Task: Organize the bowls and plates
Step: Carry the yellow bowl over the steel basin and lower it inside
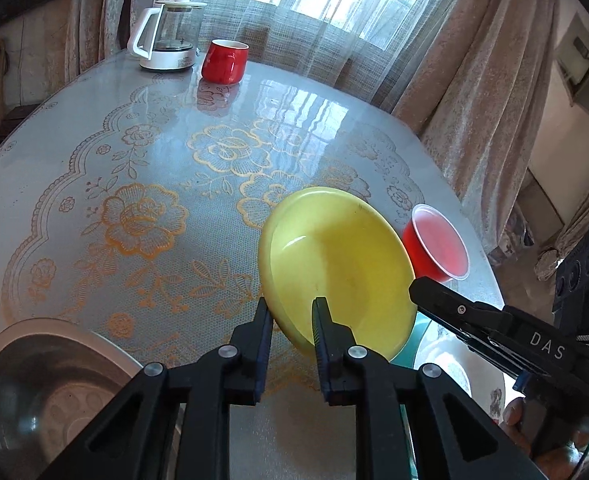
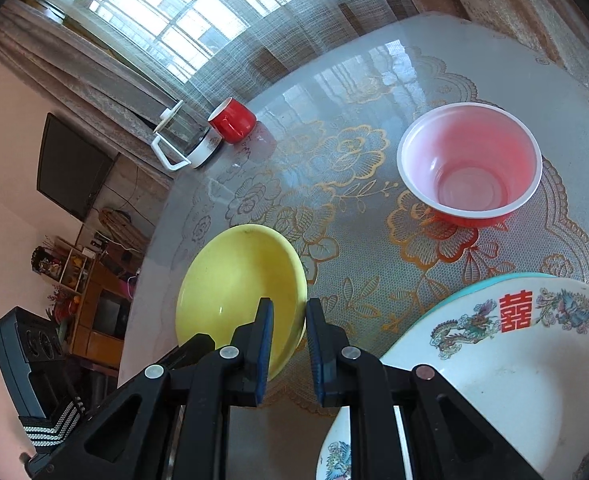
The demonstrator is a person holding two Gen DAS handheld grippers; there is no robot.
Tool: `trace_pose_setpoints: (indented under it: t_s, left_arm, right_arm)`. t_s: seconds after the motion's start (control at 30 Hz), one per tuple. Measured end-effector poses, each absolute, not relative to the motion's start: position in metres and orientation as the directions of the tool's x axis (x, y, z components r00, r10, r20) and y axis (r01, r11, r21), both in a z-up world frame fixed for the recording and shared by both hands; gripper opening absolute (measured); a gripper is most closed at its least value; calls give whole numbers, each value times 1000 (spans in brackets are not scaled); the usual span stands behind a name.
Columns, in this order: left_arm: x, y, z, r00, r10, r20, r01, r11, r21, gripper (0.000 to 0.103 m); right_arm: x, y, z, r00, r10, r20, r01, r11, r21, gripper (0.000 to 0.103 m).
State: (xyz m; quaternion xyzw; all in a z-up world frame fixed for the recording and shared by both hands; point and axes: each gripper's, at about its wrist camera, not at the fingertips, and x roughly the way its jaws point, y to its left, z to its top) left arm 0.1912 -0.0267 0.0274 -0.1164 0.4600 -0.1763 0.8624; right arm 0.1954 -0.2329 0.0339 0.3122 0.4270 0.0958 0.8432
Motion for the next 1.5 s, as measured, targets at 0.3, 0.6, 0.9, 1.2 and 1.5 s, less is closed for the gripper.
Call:
trace_pose_setpoints:
  t_s: [0.3, 0.6, 0.9, 1.2, 1.5]
  left_arm:
    - [157, 8, 39, 562, -409, -719, 189, 910, -369, 20]
    - [123, 50, 40, 594, -382, -708, 148, 917, -371, 22]
    - [96, 92, 37, 616, -356, -703, 86, 917, -390, 22]
    - [80, 119, 20, 608, -315, -728, 19, 923, -384, 23]
    - [74, 134, 4, 587, -300, -752, -24, 922, -387, 24]
  right_arm:
    - [178, -203, 45, 617, 482, -623, 29, 776, 630, 16]
    - [164, -169, 47, 586, 549, -596, -53, 760, 648, 16]
    - [160, -132, 50, 538, 607, -585, -141, 749, 648, 16]
    - [157, -98, 35, 467, 633, -617, -176, 751, 637, 16]
    - [157, -73, 20, 413, 625, -663, -201, 772, 603, 16]
